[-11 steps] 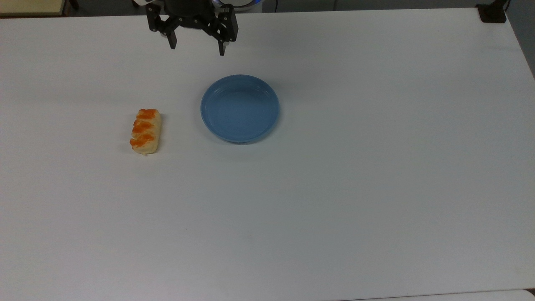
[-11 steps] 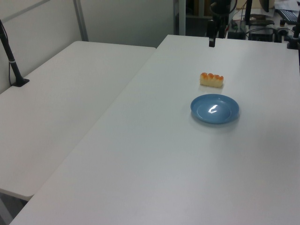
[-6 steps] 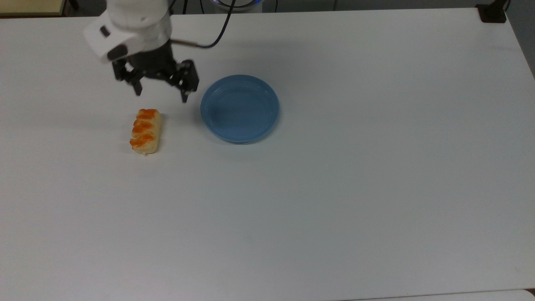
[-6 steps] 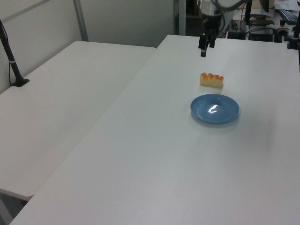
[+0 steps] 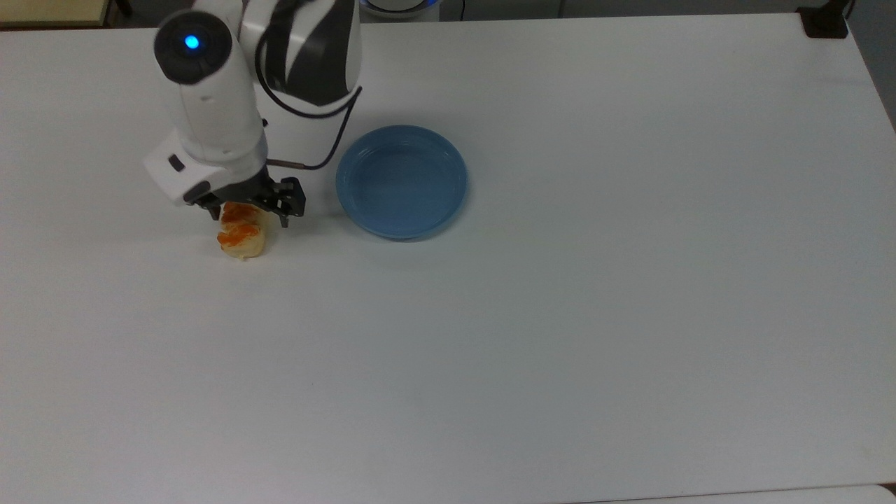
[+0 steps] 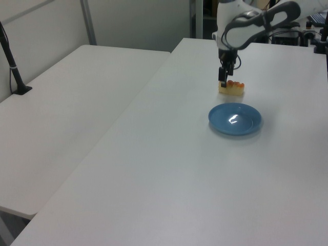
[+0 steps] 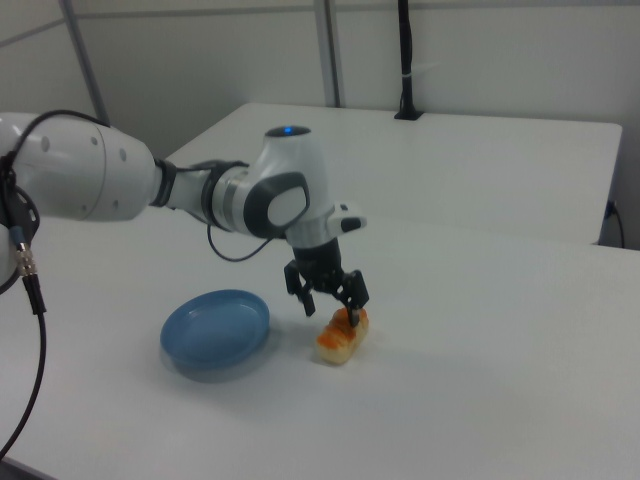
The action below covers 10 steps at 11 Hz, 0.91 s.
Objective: Put the bread onto the plate
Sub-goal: 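Move the gripper over the bread roll and lower it, then close the gripper on the bread roll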
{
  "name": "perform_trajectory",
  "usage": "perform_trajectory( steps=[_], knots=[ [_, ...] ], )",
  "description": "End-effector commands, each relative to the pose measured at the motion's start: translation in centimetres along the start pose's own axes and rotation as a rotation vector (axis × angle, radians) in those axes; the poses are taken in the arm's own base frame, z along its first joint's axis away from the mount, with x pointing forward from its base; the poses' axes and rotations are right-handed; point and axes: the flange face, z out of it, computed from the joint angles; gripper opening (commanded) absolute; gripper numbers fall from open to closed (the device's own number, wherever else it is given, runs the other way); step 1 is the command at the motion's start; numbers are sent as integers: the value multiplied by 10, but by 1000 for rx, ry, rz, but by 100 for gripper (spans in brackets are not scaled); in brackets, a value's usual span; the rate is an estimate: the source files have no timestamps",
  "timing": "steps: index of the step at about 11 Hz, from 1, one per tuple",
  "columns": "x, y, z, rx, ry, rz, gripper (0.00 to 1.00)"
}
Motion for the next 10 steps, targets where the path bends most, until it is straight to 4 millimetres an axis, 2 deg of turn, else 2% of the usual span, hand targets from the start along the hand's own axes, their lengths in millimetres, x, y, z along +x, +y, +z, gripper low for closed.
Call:
perform_trajectory(
  steps=[1,2,3,4,6,7,8,10],
  knots=[
    [-10,-12,33,-2,-14,-55,100],
    [-13,-10,39,-3,-12,-75,100],
    [-16,-1,40,-5,-12,-89,91],
    [-16,11,36,-15,-6,-84,75],
    [-16,13,24,-13,12,-76,38],
    [-16,12,18,-9,17,-73,26],
    [-16,14,5,-8,34,-68,25],
    [-11,18,-47,0,71,-63,25]
  ],
)
